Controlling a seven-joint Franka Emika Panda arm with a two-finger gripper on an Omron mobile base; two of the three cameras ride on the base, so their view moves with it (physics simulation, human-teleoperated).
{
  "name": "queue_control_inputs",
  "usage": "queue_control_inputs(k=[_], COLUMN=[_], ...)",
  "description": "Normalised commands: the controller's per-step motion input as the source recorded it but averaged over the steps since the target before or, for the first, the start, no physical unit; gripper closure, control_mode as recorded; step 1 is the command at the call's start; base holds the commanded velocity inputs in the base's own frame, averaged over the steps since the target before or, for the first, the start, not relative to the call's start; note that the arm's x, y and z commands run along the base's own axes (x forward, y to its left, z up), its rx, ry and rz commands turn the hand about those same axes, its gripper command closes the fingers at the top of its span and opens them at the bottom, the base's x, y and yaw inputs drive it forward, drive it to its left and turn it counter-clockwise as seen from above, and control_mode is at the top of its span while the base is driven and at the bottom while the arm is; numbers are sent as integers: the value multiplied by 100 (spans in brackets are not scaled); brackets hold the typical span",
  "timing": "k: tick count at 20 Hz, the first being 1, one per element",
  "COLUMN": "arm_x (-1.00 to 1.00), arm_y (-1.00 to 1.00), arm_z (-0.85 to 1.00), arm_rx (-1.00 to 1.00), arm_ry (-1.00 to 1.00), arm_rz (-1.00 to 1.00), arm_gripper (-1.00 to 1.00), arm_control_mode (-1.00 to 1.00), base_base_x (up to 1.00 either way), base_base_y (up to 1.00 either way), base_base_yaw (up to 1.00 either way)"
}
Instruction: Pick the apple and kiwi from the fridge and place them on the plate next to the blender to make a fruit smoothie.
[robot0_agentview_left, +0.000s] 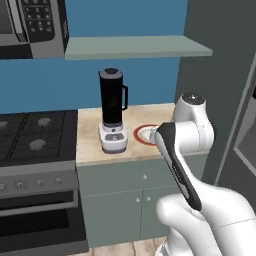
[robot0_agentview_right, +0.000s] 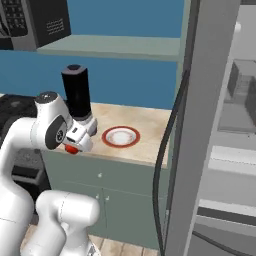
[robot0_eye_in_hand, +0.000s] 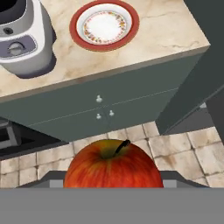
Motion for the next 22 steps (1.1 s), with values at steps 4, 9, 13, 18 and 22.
queue_control_inputs(k=[4, 9, 13, 18, 22], arm_x=[0, 0, 0, 89, 99], arm_y=[0, 0, 0, -39, -34], arm_z=[0, 0, 0, -74, -85], arm_rx=[0, 0, 0, 0, 0], arm_ry=[0, 0, 0, 10, 18], arm_rz=[0, 0, 0, 0, 0], arm_gripper=[100, 100, 100, 100, 100], arm_control_mode=[100, 100, 100, -100, -100], base_base_x=[76, 62, 40, 0, 0], base_base_y=[4, 0, -15, 0, 0], base_base_yaw=[-7, -3, -2, 0, 0])
